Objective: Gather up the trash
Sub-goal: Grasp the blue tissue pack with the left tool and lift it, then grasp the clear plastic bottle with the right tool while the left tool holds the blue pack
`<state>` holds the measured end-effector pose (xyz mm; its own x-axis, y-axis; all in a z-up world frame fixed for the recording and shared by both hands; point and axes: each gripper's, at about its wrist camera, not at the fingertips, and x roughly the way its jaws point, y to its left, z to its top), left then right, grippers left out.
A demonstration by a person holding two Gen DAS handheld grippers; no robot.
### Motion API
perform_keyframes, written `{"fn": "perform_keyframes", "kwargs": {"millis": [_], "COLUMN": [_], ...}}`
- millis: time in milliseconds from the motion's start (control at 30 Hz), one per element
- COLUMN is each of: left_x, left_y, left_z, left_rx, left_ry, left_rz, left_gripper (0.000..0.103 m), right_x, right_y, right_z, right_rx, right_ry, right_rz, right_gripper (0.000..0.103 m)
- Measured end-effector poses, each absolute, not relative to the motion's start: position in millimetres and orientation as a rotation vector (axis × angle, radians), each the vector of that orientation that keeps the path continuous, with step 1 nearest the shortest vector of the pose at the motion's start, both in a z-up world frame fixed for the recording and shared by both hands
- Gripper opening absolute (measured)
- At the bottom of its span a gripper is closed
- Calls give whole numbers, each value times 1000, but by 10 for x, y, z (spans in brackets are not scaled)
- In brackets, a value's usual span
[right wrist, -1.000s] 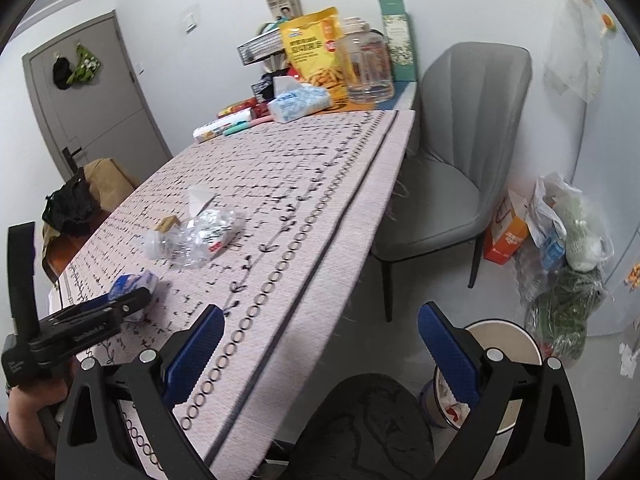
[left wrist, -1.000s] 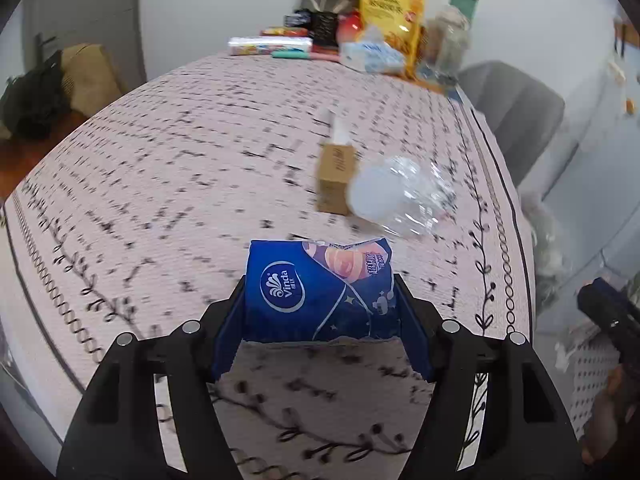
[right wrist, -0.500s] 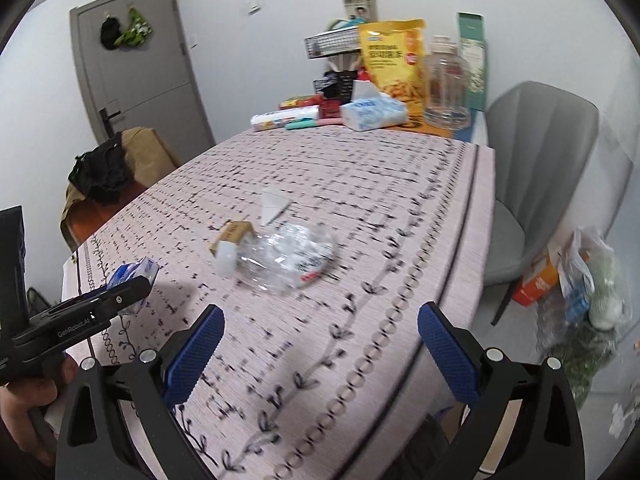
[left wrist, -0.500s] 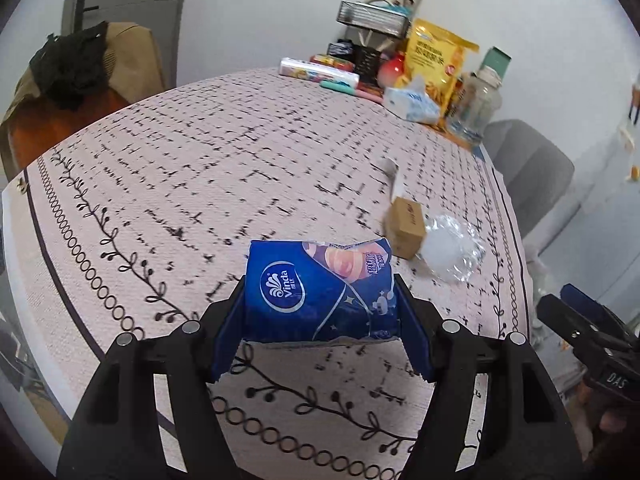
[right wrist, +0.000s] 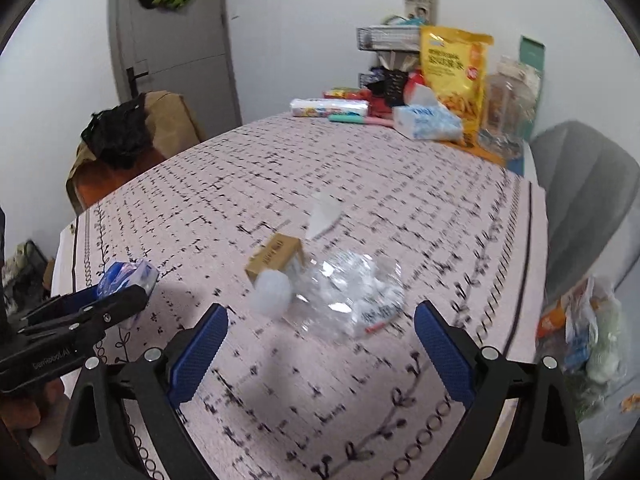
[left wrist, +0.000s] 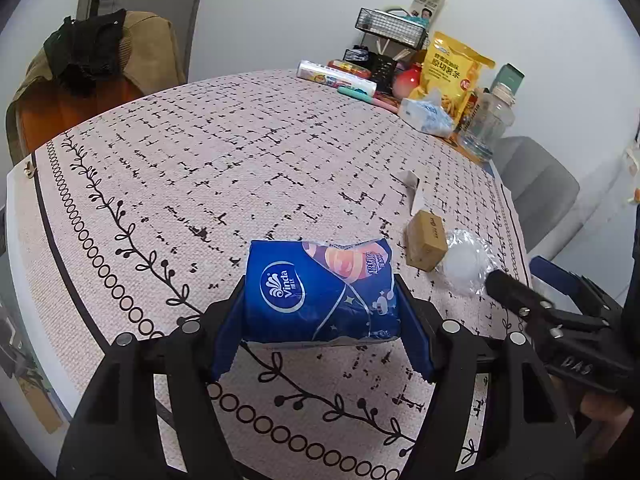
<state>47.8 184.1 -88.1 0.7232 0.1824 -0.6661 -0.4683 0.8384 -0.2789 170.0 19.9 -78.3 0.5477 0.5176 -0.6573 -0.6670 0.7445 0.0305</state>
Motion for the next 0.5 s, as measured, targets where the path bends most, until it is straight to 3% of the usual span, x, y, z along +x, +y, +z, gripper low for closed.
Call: {"fn": "perform_keyframes", "kwargs": {"millis": [100,367,467,500], "left_x": [442,303,279,277], "left_y": [1881,2014,2026,2018], "left_z": [-874,-833,-803,-795], "left_rx": [-460,-475,-474,-473], "left_ry": [667,656,651,650], "left_rz": [390,430,435,435], "left_gripper": [68,68,68,68], "right_x": [1681,1650,1664,1661], "right_y": [373,665,728,733], "right_z": [-805,-872,-940,-953], "right_rx": [-285,-391,-436,-454], "right_ry": [698,683,686,681], "right_rz": [732,732,724,718], "right_gripper": [84,76,56,44]}}
